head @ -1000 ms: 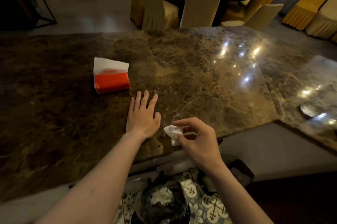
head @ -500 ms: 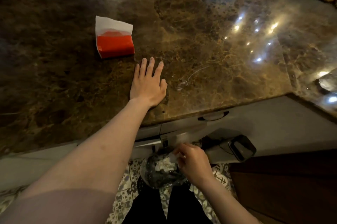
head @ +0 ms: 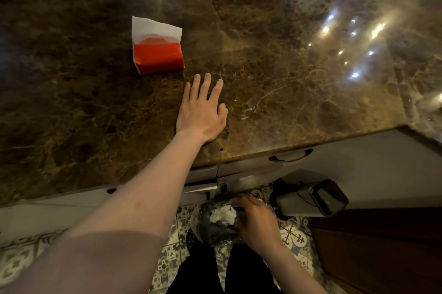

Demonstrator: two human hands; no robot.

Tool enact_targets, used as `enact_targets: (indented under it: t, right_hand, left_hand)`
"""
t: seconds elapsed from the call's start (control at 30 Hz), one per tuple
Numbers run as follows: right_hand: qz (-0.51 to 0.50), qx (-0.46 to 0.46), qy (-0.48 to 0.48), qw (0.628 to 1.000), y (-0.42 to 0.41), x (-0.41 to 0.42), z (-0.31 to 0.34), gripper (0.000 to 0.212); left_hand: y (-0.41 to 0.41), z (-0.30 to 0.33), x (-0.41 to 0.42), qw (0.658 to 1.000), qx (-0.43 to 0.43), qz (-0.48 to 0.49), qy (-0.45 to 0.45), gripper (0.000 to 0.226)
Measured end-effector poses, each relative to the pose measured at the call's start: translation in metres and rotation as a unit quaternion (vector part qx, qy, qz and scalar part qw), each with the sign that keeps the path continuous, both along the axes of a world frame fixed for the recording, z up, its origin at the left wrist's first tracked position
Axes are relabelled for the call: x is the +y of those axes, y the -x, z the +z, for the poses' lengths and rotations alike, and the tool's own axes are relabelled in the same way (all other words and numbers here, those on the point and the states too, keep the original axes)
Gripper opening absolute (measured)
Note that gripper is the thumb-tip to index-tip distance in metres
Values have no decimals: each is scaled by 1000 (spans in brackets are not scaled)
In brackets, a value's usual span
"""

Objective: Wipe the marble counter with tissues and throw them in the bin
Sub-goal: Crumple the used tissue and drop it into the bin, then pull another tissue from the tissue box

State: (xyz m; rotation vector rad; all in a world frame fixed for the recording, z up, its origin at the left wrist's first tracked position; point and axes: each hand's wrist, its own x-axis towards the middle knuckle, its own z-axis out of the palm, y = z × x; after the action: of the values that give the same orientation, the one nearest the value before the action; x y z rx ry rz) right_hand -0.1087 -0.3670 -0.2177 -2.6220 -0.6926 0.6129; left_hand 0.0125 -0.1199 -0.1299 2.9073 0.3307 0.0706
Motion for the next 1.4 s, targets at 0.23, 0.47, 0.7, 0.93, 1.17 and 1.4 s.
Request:
enact_targets:
  t: [0.23, 0.47, 0.7, 0.93, 1.17, 1.4]
  right_hand:
    - [-76, -166, -170, 968, -47, 2, 76, 16]
    - [-48, -272, -299, 913, -131, 64, 181, 13]
    - [7, -279, -240, 930, -197, 169, 223, 13]
    - [26, -262, -193, 945, -239, 241, 214, 18]
    - [56, -215, -144, 964, -256, 283, 187, 50]
    - [92, -219, -140, 961, -258, 300, 188, 13]
  left_hand:
    - [1, 0, 0, 1000, -10, 3, 10, 65]
    - [0, -1, 2, 1000, 8, 9, 26, 66]
    - [-1, 6, 11, 999, 12, 16, 44, 75]
    - [25, 11, 62, 993, 14, 117, 32, 88]
    - [31, -4, 78, 990, 19, 141, 16, 94]
    - [36, -8, 76, 989, 20, 143, 8, 90]
